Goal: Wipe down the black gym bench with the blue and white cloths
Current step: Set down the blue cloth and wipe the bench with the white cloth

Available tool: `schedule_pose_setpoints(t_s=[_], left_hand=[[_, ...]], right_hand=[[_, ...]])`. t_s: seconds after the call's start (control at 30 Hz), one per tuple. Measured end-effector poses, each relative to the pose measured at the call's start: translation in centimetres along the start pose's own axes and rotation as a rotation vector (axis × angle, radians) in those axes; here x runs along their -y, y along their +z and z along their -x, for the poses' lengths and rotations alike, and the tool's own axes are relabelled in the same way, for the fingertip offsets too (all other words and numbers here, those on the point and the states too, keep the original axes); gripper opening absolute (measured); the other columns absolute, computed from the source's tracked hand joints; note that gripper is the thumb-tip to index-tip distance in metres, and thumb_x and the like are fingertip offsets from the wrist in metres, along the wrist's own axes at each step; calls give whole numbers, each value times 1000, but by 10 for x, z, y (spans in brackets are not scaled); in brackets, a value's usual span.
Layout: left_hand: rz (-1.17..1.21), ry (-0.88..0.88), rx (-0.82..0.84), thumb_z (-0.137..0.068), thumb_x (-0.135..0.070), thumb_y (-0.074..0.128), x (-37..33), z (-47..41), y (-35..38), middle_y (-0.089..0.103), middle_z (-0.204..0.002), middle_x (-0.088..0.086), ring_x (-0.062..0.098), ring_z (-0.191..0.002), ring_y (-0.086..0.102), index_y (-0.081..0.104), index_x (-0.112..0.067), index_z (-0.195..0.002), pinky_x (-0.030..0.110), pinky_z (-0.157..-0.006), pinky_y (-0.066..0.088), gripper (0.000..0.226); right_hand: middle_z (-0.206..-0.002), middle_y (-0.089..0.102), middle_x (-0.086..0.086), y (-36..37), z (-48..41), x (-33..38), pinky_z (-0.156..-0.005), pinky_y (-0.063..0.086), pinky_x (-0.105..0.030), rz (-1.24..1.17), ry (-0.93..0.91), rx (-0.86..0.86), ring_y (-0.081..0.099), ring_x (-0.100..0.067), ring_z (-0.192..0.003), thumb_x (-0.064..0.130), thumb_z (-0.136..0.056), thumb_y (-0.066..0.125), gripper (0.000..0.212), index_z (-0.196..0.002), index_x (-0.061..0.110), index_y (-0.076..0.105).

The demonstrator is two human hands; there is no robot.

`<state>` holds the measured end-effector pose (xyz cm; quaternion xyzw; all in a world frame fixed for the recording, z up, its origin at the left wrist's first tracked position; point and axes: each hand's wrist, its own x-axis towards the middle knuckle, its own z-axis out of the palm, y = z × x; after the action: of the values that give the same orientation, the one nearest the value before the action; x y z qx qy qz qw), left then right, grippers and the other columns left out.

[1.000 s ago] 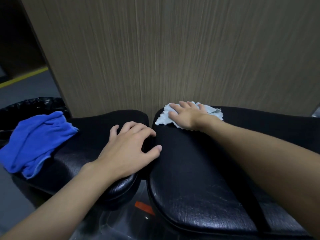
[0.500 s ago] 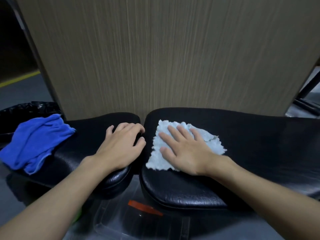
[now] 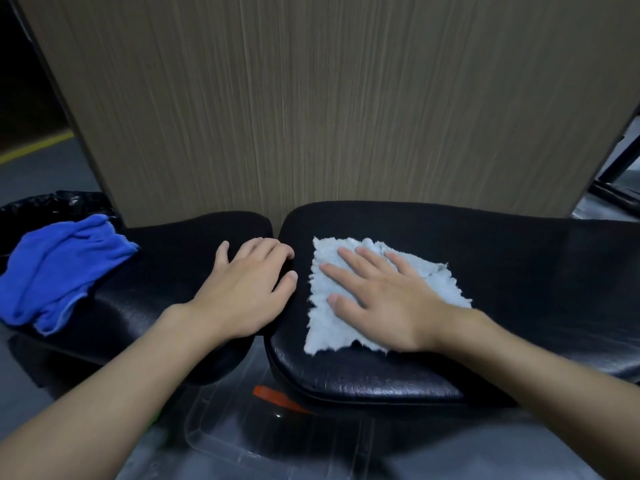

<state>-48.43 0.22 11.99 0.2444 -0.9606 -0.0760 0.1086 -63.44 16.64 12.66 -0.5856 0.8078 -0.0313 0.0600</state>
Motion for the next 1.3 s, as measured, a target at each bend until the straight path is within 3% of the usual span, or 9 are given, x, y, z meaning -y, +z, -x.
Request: schedule_pose_setpoints(t_s=[0.2, 0.37, 0.47, 0.6, 0.9, 1.13, 1.3], left_hand=[[-49, 2, -11, -84, -59, 9, 1, 0, 1, 38, -137, -20, 9, -141, 22, 41, -32, -130, 56, -117, 12, 62], [9, -45, 30, -84, -57, 18, -14, 0, -6, 34, -143, -18, 5, -142, 17, 38, -35, -136, 55, -118, 8, 60], [23, -30, 43, -88, -56, 23, -39, -1, -3, 25, -155, -10, 8, -146, 14, 36, -32, -143, 48, -120, 9, 62], [20, -31, 12, -98, -47, 33, -52, -1, 8, 23, -157, -2, 15, -147, 11, 33, -22, -146, 37, -120, 14, 54], [-13, -67, 33, -99, -42, 35, -62, 5, 2, 26, -158, 0, 14, -146, 16, 34, -19, -148, 32, -118, 16, 54], [12, -36, 3, -94, -32, 47, -70, 1, -7, 40, -147, -5, 12, -137, 34, 50, -20, -136, 36, -113, 25, 44], [95, -31, -3, -95, -22, 37, -89, -15, 6, 44, -141, -13, 9, -133, 36, 49, -24, -134, 40, -114, 21, 40]], right_hand=[[-166, 0, 7, -9, -84, -58, -121, -7, -46, 1, 126, -26, -7, -13, -151, 61, -97, 14, 59, -154, 46, 9], [-166, 5, 4, -19, -135, -91, -120, -5, -48, 4, 225, -26, -2, -17, -152, 57, -95, 12, 60, -154, 46, 9], [-166, 4, 3, -19, -141, -95, -120, -7, -49, 1, 256, -9, -3, -18, -152, 57, -94, 11, 61, -154, 46, 8], [-167, 1, 2, -15, -122, -88, -119, -8, -50, 28, 231, -27, -6, -18, -152, 55, -95, 9, 62, -155, 42, 8], [-166, -5, 1, -1, -8, -56, -119, -10, -49, 22, 46, -18, -12, -19, -151, 57, -96, 8, 62, -156, 40, 3], [-166, -10, 1, 5, 86, -34, -120, -10, -49, 74, -55, -46, -15, -21, -151, 60, -96, 2, 63, -155, 40, -6], [-166, -9, 6, 3, 82, -41, -120, -10, -46, 41, -62, -22, -15, -16, -151, 65, -89, -1, 68, -154, 45, -4]])
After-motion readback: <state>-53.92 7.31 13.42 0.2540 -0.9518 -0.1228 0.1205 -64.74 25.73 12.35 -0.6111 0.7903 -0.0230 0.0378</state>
